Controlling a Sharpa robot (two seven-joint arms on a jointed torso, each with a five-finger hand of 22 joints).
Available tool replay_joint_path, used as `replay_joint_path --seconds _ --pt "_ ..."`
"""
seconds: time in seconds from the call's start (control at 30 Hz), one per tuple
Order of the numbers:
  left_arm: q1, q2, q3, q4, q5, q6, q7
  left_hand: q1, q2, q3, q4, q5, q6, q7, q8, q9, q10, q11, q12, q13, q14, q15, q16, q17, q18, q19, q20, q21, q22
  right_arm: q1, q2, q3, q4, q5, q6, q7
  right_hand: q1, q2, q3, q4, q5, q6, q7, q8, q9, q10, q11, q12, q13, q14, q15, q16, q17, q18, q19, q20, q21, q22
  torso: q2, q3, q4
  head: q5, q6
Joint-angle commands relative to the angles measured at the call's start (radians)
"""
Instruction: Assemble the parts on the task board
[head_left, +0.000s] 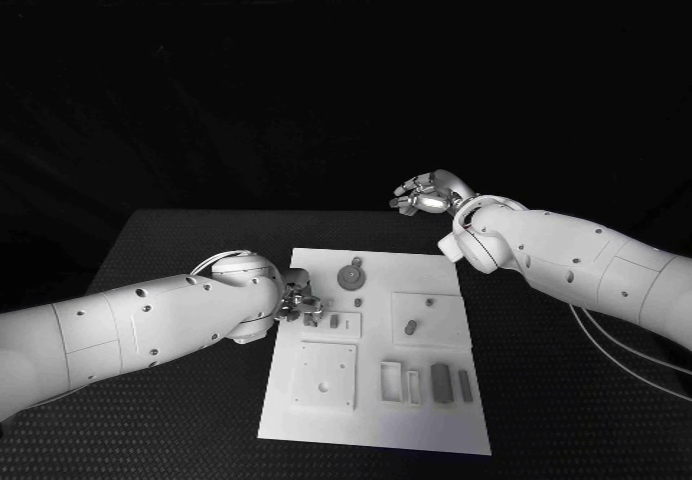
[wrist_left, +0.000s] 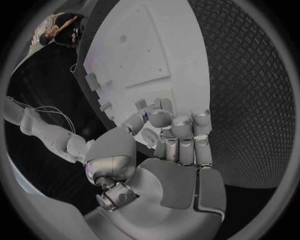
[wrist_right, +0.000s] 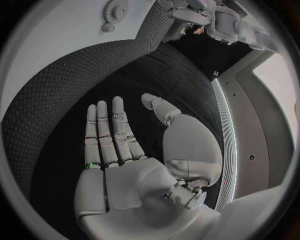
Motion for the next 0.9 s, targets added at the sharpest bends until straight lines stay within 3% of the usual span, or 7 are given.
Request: replay_joint_path --seconds 0.03,0.5,0.57,0.63,0.7,0.8,0.9 --pt "-0.010 0.015 -0.005 0.002 -0.007 0.088 0.000 0.013 0.002 0.041 0.012 -0.002 0.171 -0.088 -0.005 0.001 -0.010 -0.020 0.006 -0.001 0.017 -0.018 0.004 0.000 0.000 -0.002 -0.105 0.003 0.017 0.000 0.002 0.000 0.001 -0.001 0.012 0.006 0.006 0.001 -0.003 0.002 0.006 0.009 0.008 0.004 -0.002 -0.204 0.075 0.004 -0.002 -0.007 -0.001 -0.005 0.001 -0.008 -0.006 0.001 -0.003 0.001 0.000 0.0003 0.0007 0.002 -0.001" --pt "-0.009 0.035 -0.005 -0.012 -0.012 0.100 -0.004 0.013 0.001 0.041 0.015 -0.010 0.168 -0.088 -0.005 0.001 -0.011 -0.019 0.005 -0.002 0.016 -0.018 0.003 0.000 -0.001 -0.002 -0.104 0.003 0.016 0.000 0.001 0.000 0.003 -0.001 0.011 0.006 0.006 0.001 -0.003 0.002 0.006 0.009 0.009 0.005 -0.002 -0.204 0.075 0.004 -0.003 -0.007 -0.001 -0.005 0.002 -0.008 -0.006 0.001 -0.004 0.002 0.000 -0.0002 0.0006 0.001 -0.002" --pt "-0.009 0.036 -0.005 -0.013 -0.006 0.088 -0.007 0.013 -0.004 0.038 0.018 -0.050 0.164 -0.085 -0.006 0.000 -0.011 -0.016 0.005 -0.004 0.013 -0.018 0.000 -0.002 -0.001 -0.002 -0.103 0.001 0.015 0.000 0.001 0.000 0.003 -0.001 0.011 0.006 0.006 0.001 -0.003 0.002 0.006 0.009 0.009 0.005 -0.002 -0.204 0.075 0.004 -0.003 -0.007 -0.001 -0.006 0.002 -0.008 -0.006 0.001 -0.004 0.002 0.000 0.0000 0.0012 0.001 -0.002" --pt "-0.009 0.035 -0.005 -0.015 -0.002 0.077 -0.007 0.011 -0.021 0.033 0.038 -0.140 0.146 -0.077 -0.020 -0.004 -0.010 -0.007 0.002 -0.008 0.011 -0.020 -0.004 -0.004 -0.001 -0.001 -0.104 -0.003 0.012 0.000 0.001 0.000 0.003 -0.001 0.011 0.006 0.006 0.001 -0.003 0.002 0.006 0.009 0.009 0.005 -0.002 -0.204 0.075 0.004 -0.003 -0.007 0.000 -0.006 0.002 -0.008 -0.006 0.001 -0.004 0.002 0.000 0.0002 0.0012 0.001 -0.002" --pt "-0.009 0.035 -0.005 -0.016 -0.002 0.075 -0.007 -0.004 -0.039 0.024 0.060 -0.168 0.140 -0.074 -0.027 -0.007 -0.010 -0.004 0.000 -0.011 0.010 -0.022 -0.006 -0.005 -0.002 -0.001 -0.103 -0.005 0.011 0.000 0.001 0.000 0.004 -0.001 0.011 0.006 0.006 0.001 -0.003 0.002 0.006 0.009 0.009 0.005 -0.002 -0.204 0.075 0.004 -0.003 -0.007 0.000 -0.006 0.002 -0.008 -0.006 0.001 -0.004 0.002 -0.001 0.0004 0.0007 0.000 -0.002" --pt "-0.009 0.033 -0.006 -0.017 -0.002 0.071 -0.007 -0.039 -0.094 0.008 0.107 -0.306 0.130 -0.069 -0.041 -0.012 -0.009 0.000 -0.002 -0.016 0.009 -0.028 -0.009 -0.007 0.001 0.000 -0.105 -0.010 0.010 0.000 0.001 0.000 0.004 -0.001 0.011 0.005 0.006 0.001 -0.003 0.002 0.006 0.009 0.009 0.005 -0.002 -0.204 0.075 0.004 -0.003 -0.007 0.000 -0.006 0.002 -0.008 -0.006 0.001 -0.004 0.002 0.000 0.0003 0.0005 -0.001 -0.002" --pt "-0.009 0.032 -0.006 -0.019 -0.002 0.072 -0.006 -0.073 -0.102 -0.042 0.111 -0.308 0.122 -0.065 -0.048 -0.013 -0.010 0.003 -0.002 -0.018 0.006 -0.030 -0.008 -0.007 0.001 -0.002 -0.106 -0.009 0.013 0.000 0.000 0.000 0.004 -0.001 0.011 0.005 0.006 0.000 -0.003 0.002 0.006 0.009 0.009 0.005 -0.002 -0.204 0.075 0.004 -0.003 -0.007 0.000 -0.006 0.002 -0.008 -0.006 0.001 -0.005 0.002 0.000 0.0001 0.0007 -0.001 -0.002"
